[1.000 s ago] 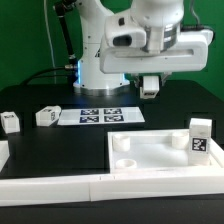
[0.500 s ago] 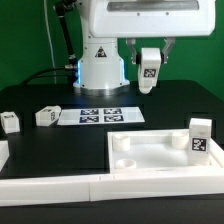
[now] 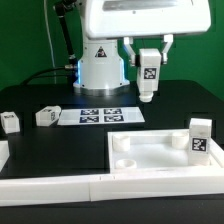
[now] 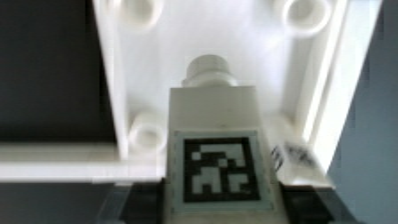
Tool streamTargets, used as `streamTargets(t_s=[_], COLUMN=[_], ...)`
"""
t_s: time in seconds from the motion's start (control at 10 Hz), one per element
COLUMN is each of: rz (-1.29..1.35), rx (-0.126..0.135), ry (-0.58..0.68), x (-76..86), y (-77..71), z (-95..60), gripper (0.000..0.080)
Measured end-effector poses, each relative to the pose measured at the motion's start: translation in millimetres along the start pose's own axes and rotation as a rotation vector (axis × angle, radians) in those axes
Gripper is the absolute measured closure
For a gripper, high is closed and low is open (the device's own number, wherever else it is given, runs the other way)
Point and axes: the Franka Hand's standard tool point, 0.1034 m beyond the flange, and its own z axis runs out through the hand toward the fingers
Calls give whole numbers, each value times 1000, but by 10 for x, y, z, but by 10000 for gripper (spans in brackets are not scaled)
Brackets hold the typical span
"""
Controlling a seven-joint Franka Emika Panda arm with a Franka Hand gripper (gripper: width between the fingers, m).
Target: Assemble square table
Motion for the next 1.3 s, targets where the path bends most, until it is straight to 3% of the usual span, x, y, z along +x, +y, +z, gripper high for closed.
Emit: streamTargets(t_s=[0.2, 0.4, 0.7, 0.9, 1.1, 1.2, 1.3], rz=[-30, -44, -48, -91, -101, -95, -101], rx=[-40, -60, -62, -92, -98, -92, -81], ry=[145, 185, 190, 163, 155, 146, 147], x=[468, 584, 561, 141, 108, 55, 59], y=[207, 255, 254, 415, 522, 520, 422], z=[65, 170, 175, 481, 686, 782, 792], gripper=[509, 509, 509, 509, 509, 509, 509])
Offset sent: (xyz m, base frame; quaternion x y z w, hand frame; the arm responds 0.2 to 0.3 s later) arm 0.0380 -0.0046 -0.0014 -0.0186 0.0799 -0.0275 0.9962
